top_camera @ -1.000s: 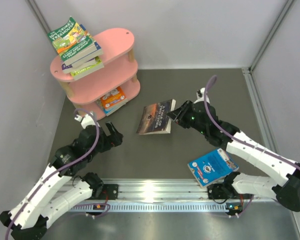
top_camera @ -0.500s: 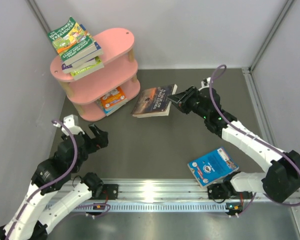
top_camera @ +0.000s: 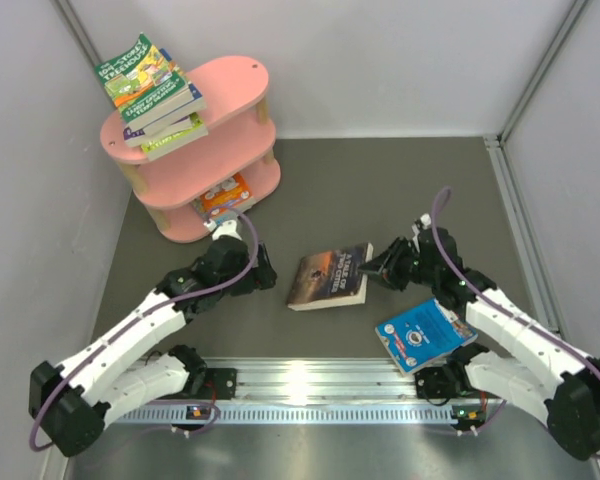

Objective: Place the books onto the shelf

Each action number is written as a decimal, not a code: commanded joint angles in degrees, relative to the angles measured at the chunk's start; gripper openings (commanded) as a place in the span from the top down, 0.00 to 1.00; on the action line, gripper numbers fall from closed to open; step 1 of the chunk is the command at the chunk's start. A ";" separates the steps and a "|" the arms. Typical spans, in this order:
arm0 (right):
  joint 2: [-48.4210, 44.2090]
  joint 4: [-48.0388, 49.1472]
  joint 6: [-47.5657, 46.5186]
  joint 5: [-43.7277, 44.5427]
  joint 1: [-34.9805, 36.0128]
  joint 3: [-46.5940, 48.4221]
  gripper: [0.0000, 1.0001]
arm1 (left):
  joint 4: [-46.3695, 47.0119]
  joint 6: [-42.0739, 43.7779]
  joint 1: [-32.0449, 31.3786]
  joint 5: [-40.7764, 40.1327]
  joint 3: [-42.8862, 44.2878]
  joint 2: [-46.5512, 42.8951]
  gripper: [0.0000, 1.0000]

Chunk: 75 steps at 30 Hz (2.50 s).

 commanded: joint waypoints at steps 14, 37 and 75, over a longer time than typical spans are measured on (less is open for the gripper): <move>-16.86 -11.86 -6.43 -5.26 -0.61 -7.63 1.00 | 26.48 -5.05 -0.26 11.90 -5.43 31.54 0.17; -11.32 1.94 -6.60 -11.15 0.00 -10.89 0.59 | 34.76 -8.74 -7.99 17.00 -7.28 37.70 0.54; 26.54 24.87 4.28 -16.78 2.37 36.90 1.00 | -16.22 5.24 -8.25 -23.16 11.97 -28.37 0.01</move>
